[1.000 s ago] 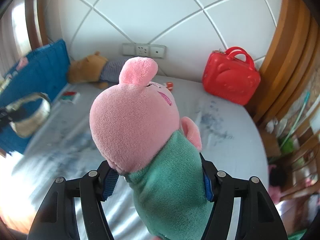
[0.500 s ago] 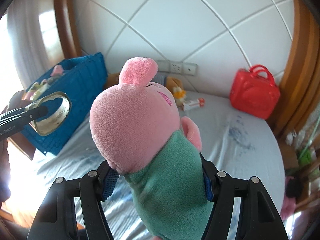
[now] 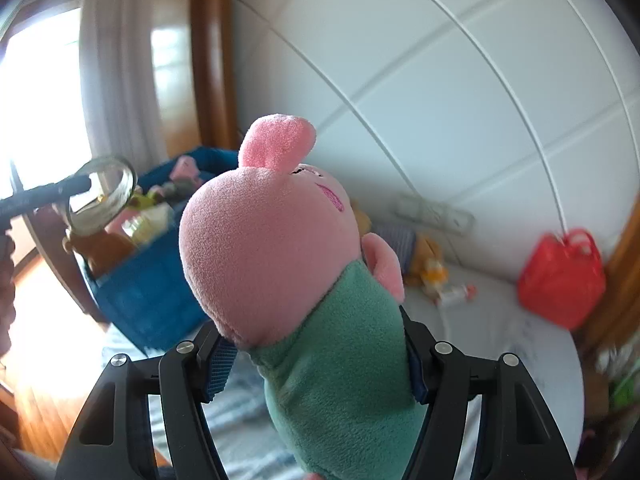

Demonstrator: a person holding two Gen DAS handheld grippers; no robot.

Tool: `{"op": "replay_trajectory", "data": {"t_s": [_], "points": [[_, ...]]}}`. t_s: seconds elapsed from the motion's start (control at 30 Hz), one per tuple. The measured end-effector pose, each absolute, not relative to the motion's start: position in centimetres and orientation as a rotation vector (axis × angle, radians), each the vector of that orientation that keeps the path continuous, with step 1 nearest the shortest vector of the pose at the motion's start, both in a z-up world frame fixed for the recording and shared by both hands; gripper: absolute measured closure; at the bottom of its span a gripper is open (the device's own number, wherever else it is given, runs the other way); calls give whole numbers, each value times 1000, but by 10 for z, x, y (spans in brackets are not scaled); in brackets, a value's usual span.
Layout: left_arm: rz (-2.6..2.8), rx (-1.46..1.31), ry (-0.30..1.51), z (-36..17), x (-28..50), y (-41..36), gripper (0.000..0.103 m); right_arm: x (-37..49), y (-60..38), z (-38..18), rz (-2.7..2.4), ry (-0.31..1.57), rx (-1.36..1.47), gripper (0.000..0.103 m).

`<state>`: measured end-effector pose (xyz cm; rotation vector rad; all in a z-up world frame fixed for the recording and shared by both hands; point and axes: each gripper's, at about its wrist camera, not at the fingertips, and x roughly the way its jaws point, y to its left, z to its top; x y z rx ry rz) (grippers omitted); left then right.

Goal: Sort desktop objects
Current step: 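Carry the tape roll and pig plush over the blue crate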

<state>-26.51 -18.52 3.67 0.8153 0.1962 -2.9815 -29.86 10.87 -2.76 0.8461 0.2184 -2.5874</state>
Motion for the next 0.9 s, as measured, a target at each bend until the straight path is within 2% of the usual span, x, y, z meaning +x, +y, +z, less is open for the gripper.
{"op": "replay_trajectory", "data": {"t_s": [0.2,0.47,0.63,0.9], "points": [[-3004,705,151,73,-284,-292,60,-331,-7,-5,-2573,267,798,36],[-2993,681,136,80,-321,-401,60,-383,-141,18,-2539,246,791,36],[-3000,698,146,76,-344,-439,60,-416,-202,28,-2529,228,810,36],[-3035,707,158,74,-364,-460,60,-453,-261,32,-2539,265,828,36]]}}
